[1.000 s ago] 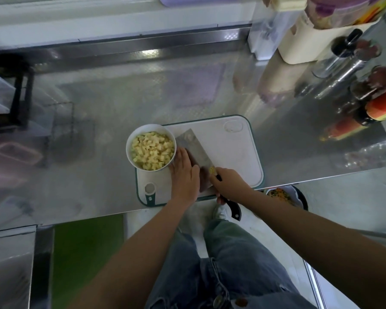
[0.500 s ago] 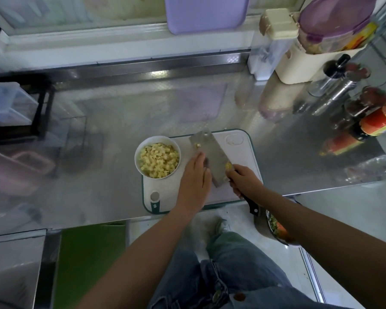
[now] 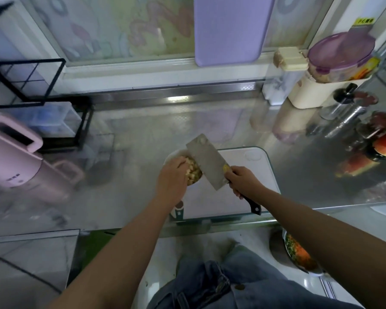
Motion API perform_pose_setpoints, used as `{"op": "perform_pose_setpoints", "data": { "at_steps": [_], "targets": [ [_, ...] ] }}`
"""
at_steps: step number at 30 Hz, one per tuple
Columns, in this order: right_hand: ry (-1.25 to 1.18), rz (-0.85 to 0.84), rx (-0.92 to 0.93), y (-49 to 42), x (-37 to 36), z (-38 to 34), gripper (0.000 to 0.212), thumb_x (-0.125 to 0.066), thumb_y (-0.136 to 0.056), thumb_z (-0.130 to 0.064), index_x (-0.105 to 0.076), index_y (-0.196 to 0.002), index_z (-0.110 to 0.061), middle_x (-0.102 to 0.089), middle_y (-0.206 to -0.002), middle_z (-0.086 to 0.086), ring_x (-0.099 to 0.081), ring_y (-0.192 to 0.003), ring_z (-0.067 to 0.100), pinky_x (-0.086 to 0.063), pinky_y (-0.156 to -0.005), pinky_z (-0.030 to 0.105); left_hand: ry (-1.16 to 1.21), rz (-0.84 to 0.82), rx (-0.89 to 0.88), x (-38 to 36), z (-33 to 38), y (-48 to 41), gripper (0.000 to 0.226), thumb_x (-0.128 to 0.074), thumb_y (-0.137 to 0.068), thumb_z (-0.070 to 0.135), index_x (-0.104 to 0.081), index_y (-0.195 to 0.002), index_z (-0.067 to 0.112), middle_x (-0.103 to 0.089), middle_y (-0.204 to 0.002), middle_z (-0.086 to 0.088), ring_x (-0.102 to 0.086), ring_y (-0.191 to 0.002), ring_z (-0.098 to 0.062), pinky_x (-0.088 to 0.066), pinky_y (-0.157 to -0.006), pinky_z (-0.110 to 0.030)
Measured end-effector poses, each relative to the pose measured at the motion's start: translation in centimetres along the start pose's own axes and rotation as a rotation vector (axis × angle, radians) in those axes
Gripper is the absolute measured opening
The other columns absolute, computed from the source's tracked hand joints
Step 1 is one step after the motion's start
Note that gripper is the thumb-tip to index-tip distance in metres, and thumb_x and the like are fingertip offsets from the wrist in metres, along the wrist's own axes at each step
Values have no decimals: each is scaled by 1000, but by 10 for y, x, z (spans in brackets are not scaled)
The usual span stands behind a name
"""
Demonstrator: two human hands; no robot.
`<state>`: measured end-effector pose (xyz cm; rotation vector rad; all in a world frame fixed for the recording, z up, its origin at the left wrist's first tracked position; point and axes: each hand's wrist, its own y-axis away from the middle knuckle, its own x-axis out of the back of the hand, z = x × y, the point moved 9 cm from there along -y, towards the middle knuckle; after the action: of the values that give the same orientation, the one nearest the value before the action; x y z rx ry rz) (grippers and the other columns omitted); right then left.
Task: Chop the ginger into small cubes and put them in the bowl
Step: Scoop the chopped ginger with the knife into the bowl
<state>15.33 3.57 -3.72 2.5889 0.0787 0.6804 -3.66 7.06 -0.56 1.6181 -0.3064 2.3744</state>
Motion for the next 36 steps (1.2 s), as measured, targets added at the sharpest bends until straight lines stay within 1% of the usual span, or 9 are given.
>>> {"op": "perform_pose_setpoints", "data": {
  "at_steps": [4, 8, 16, 18, 21, 26, 29, 32, 36],
  "targets": [
    [-2, 13, 8, 0, -13, -13, 29, -43, -97, -20, -50, -70, -11, -50, -60, 7, -45, -40, 19, -38, -38, 23, -13, 55, -69, 11, 5, 1, 48, -43, -95, 8, -41, -143, 8, -38, -150, -8, -34, -138, -23, -25, -117, -34],
    [-51, -10, 15, 3, -23, -21, 26, -44, -95, -18, -49, -71, -9, -47, -58, 6, -43, -37, 17, -35, -38, 23, -155, 29, -175, 5, 10, -3, 54, -40, -99, 17, -25, -150, 9, -24, -158, -5, -19, -146, -20, -9, -121, -29],
    [-97, 85, -9, 7, -18, -20, 28, -42, -97, -20, -45, -70, -11, -44, -55, 4, -42, -38, 17, -36, -40, 24, -90, 34, -149, 10, -8, 13, 49, -48, -96, 18, -40, -144, 13, -38, -151, -5, -31, -141, -22, -26, -118, -34],
    [-82, 79, -8, 8, -23, -21, 27, -43, -95, -19, -47, -70, -10, -46, -56, 5, -42, -38, 18, -36, -39, 24, -102, 55, -233, 13, 7, 11, 51, -47, -95, 12, -39, -145, 11, -38, -151, -6, -31, -141, -24, -24, -118, -36],
    [-88, 82, -1, 10, -27, -25, 29, -42, -97, -21, -47, -69, -11, -47, -56, 5, -42, -38, 17, -36, -38, 23, -224, 20, -306, 6, 16, 10, 53, -44, -98, 21, -31, -149, 13, -32, -155, -2, -24, -144, -21, -17, -120, -36],
    [-143, 143, -13, 9, -23, -27, 29, -43, -97, -19, -42, -68, -11, -44, -55, 4, -41, -36, 17, -35, -40, 23, -143, 58, -138, 10, -14, 14, 50, -48, -96, 19, -38, -145, 14, -35, -153, -1, -24, -144, -19, -22, -117, -30],
    [-129, 139, -20, 9, -28, -29, 31, -43, -97, -20, -43, -67, -11, -46, -55, 4, -42, -36, 16, -36, -40, 23, -145, 84, -276, 14, 6, 16, 53, -52, -94, 14, -38, -145, 15, -36, -152, -3, -27, -143, -22, -22, -117, -33],
    [-176, 138, -24, 7, -33, -32, 30, -44, -96, -18, -44, -67, -12, -46, -54, 4, -43, -36, 17, -36, -40, 24, -221, 11, -355, 1, 19, 17, 54, -44, -98, 21, -28, -150, 16, -25, -157, -1, -19, -146, -20, -11, -121, -36],
    [-322, 180, -47, 5, -26, -28, 22, -44, -93, -15, -44, -72, -10, -42, -55, 6, -39, -39, 17, -34, -41, 27, -120, 81, -207, 9, -7, 18, 41, -45, -97, 17, -49, -138, 13, -39, -150, -1, -25, -144, -19, -19, -119, -32]
  ]
}}
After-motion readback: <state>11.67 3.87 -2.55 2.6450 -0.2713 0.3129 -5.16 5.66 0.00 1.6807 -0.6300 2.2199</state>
